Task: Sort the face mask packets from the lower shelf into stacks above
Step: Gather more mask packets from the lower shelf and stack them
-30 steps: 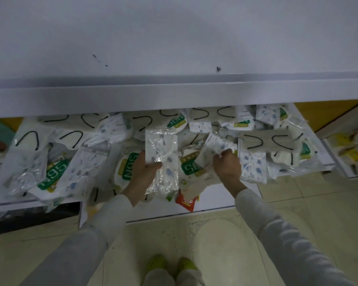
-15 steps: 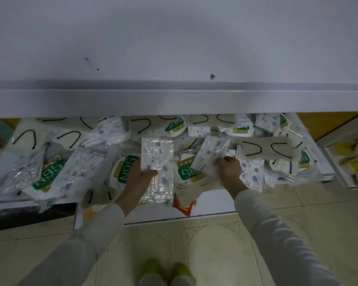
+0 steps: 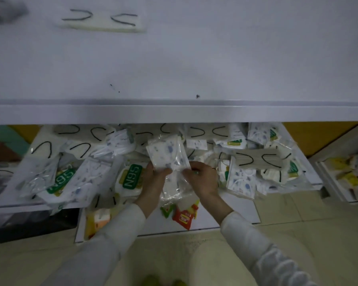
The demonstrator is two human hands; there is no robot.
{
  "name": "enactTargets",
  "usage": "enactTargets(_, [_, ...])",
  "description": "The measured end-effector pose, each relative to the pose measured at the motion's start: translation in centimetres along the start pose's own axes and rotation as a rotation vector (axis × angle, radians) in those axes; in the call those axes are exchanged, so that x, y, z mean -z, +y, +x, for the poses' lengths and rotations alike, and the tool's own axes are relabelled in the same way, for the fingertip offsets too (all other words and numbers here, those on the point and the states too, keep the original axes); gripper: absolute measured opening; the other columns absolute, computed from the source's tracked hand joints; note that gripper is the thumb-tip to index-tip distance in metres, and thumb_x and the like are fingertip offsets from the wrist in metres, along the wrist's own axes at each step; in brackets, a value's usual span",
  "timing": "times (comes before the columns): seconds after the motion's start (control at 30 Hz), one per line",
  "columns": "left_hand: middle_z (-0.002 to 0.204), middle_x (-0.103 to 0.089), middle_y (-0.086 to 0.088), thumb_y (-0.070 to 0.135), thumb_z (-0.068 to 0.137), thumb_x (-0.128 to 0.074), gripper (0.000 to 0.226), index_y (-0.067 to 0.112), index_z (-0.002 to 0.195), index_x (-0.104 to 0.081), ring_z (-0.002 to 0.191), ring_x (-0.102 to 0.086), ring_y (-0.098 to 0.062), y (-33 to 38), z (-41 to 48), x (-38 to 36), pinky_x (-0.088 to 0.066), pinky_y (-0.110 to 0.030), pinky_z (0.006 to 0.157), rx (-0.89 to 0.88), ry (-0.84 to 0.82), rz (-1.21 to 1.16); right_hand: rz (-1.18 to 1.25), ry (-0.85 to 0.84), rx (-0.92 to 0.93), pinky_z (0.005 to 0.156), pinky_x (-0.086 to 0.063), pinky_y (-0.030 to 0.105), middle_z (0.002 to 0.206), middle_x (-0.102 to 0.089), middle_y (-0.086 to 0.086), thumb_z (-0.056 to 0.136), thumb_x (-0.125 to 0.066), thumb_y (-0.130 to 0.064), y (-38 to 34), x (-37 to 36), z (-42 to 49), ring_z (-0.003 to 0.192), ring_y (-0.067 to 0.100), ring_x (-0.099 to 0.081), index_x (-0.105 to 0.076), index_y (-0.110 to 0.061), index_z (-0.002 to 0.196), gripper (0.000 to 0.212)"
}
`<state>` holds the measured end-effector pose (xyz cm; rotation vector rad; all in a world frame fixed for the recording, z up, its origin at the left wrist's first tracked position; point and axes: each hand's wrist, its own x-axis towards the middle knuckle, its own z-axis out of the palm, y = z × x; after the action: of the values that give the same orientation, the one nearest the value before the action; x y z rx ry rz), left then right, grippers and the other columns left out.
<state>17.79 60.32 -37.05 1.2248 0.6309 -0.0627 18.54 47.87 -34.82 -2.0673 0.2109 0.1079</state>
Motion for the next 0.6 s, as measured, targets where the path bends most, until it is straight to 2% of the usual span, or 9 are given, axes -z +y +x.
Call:
enactTargets(0.07, [0.112, -0.067, -0.007, 0.003, 0.081, -0.066, 0.042, 0.017, 0.119, -0.059, 0.098, -0.064, -0.025, 0.4, -1.3, 0.2, -0.055, -0.038, 0.080, -0.024, 0.005, -0.091, 0.184, 0.045, -0.050, 0.075, -0.045, 0.019, 0.099, -0.066, -0.005, 0.079, -0.074, -0.016, -0.5, 0.5, -1.1, 0.091, 0.013, -0.061, -0.068, -0.016, 0.106, 0.028])
enactTargets(0.13, [0.111, -0.067, -0.005, 0.004, 0.083, -0.065, 0.042, 0.018, 0.123, -0.058, 0.098, -0.065, -0.024, 1.7, -2.8, 0.4, -0.056, -0.033, 0.070, -0.020, 0.014, -0.269, 0.603, 0.001, -0.124, 0.077, -0.049, 0.020, 0.112, -0.065, -0.001, 0.074, -0.079, -0.018, -1.1, 1.3, -3.1, 0.099, 0.014, -0.063, -0.059, -0.015, 0.119, 0.049])
enactTargets(0.17, [0.111, -0.067, -0.003, 0.004, 0.085, -0.064, 0.042, 0.018, 0.124, -0.057, 0.098, -0.066, -0.022, 2.1, -3.5, 0.6, -0.056, -0.031, 0.066, -0.015, 0.008, -0.350, 0.776, -0.078, -0.143, 0.074, -0.052, 0.020, 0.113, -0.066, 0.003, 0.072, -0.078, -0.019, -1.1, 1.2, -4.2, 0.100, 0.016, -0.065, -0.057, -0.013, 0.121, 0.054])
enactTargets(0.23, [0.110, -0.069, -0.002, 0.005, 0.086, -0.063, 0.040, 0.020, 0.122, -0.058, 0.095, -0.068, -0.020, 3.1, -5.2, 0.6, -0.057, -0.032, 0.066, -0.043, -0.017, -0.405, 0.916, -0.241, -0.144, 0.076, -0.055, 0.026, 0.115, -0.068, 0.008, 0.072, -0.074, -0.020, -1.8, 0.5, -6.7, 0.102, 0.023, -0.067, -0.057, -0.010, 0.122, 0.055])
enactTargets(0.33, [0.105, -0.070, -0.007, 0.000, 0.085, -0.061, 0.031, 0.013, 0.113, -0.062, 0.089, -0.070, -0.021, 4.7, -8.2, 0.8, -0.057, -0.029, 0.059, -0.066, -0.076, -0.352, 0.886, -0.194, -0.145, 0.079, -0.057, 0.036, 0.108, -0.072, 0.010, 0.080, -0.072, -0.009, -3.7, 0.1, -8.4, 0.096, 0.026, -0.070, -0.063, -0.009, 0.115, 0.037])
enactTargets(0.43, [0.101, -0.070, -0.017, -0.003, 0.081, -0.059, 0.027, 0.001, 0.108, -0.061, 0.084, -0.071, -0.026, 7.9, -10.6, 2.7, -0.057, -0.030, 0.060, -0.084, -0.199, -0.341, 0.689, -0.187, -0.015, 0.062, -0.054, 0.029, 0.081, -0.072, 0.012, 0.082, -0.069, -0.007, -6.3, 2.1, -8.9, 0.073, 0.028, -0.069, -0.068, 0.003, 0.088, 0.012])
enactTargets(0.5, [0.104, -0.070, -0.018, 0.013, 0.066, -0.077, 0.048, 0.001, 0.110, -0.061, 0.089, -0.070, -0.027, 10.5, -11.7, 4.9, -0.059, -0.033, 0.068, -0.082, -0.352, -0.331, 0.561, -0.189, 0.081, 0.052, -0.047, 0.025, 0.065, -0.064, 0.011, 0.080, -0.073, -0.011, -7.2, 3.9, -9.2, 0.060, 0.025, -0.062, -0.064, 0.008, 0.073, 0.022])
enactTargets(0.57, [0.113, -0.067, -0.019, 0.026, 0.037, -0.095, 0.077, 0.002, 0.105, -0.068, 0.097, -0.068, -0.029, 12.7, -12.3, 7.2, -0.058, -0.034, 0.075, -0.062, -0.455, -0.236, 0.530, -0.247, 0.167, 0.055, -0.049, 0.027, 0.067, -0.066, 0.015, 0.079, -0.075, -0.014, -8.5, 5.9, -9.6, 0.063, 0.030, -0.065, -0.063, 0.012, 0.073, 0.030])
enactTargets(0.6, [0.114, -0.066, -0.020, 0.027, 0.030, -0.097, 0.077, 0.002, 0.098, -0.073, 0.098, -0.068, -0.029, 13.6, -12.5, 8.3, -0.058, -0.034, 0.076, -0.063, -0.499, -0.203, 0.508, -0.297, 0.218, 0.060, -0.051, 0.031, 0.074, -0.068, 0.023, 0.077, -0.077, -0.021, -9.3, 6.9, -9.7, 0.069, 0.038, -0.066, -0.063, 0.014, 0.077, 0.038])
